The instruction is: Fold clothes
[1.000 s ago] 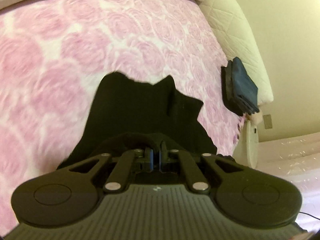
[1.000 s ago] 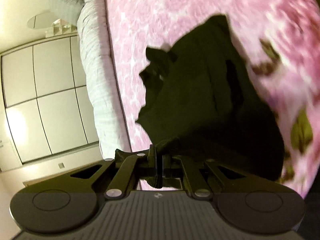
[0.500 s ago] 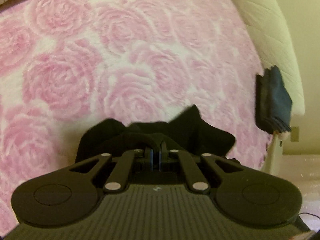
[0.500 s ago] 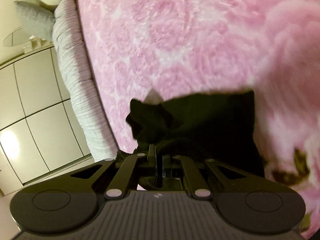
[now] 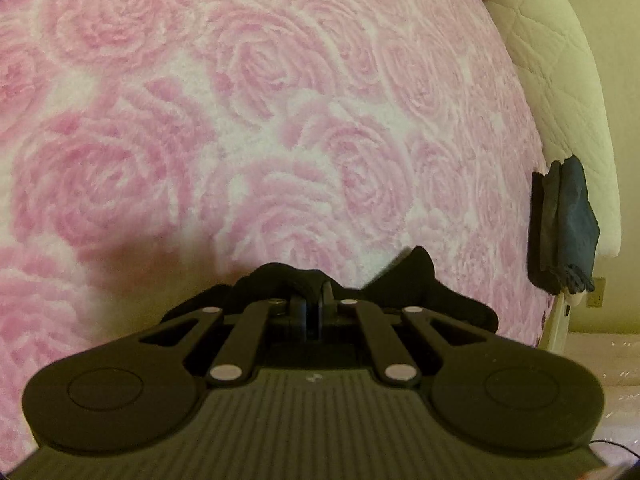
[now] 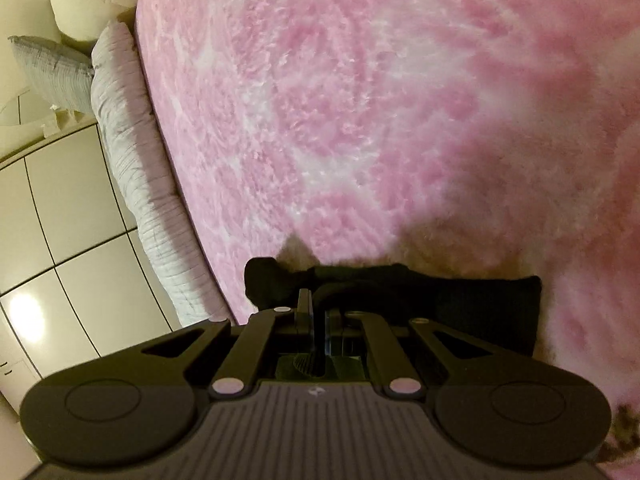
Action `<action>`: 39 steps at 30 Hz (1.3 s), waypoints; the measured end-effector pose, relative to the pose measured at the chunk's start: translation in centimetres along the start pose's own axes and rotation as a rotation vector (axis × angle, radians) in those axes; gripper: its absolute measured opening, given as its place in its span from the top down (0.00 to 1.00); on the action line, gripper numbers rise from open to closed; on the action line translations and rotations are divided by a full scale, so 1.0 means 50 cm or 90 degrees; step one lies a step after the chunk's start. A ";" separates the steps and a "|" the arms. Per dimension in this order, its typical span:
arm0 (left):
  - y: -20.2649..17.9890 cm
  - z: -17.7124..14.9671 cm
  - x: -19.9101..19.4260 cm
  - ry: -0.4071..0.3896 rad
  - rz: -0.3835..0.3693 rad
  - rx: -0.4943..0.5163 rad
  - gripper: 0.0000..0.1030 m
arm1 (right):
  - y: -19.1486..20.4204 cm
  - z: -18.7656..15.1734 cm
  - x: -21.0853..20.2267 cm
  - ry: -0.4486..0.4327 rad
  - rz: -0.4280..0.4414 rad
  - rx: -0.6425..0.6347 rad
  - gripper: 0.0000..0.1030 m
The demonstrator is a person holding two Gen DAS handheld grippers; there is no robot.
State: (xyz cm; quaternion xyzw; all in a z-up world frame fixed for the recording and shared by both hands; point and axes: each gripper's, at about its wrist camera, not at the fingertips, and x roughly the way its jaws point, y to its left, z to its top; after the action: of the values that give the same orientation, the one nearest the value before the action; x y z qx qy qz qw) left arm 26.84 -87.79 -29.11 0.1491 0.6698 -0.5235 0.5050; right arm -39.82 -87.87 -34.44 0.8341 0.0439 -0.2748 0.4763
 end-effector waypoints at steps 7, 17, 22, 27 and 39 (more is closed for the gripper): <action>0.045 -0.010 -0.010 -0.125 -0.022 -0.103 0.60 | -0.021 0.008 0.023 -0.041 0.009 0.023 0.79; -0.017 -0.045 -0.105 -0.128 0.114 0.189 0.38 | 0.055 -0.044 -0.100 -0.194 0.019 -0.194 0.35; -0.032 -0.063 -0.043 -0.075 0.137 0.274 0.38 | 0.068 -0.081 -0.077 -0.161 -0.108 -0.384 0.34; -0.013 -0.048 0.037 -0.042 0.113 0.232 0.44 | 0.061 -0.081 -0.017 -0.114 -0.146 -0.471 0.34; -0.040 -0.044 0.041 -0.107 0.115 0.297 0.85 | 0.094 -0.074 0.015 -0.131 -0.162 -0.530 0.99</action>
State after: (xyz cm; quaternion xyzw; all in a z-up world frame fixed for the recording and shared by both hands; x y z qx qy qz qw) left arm 23.31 -87.43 -29.85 0.2767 0.4705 -0.6274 0.5554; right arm -36.07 -87.52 -29.73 0.5277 0.2054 -0.3717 0.7356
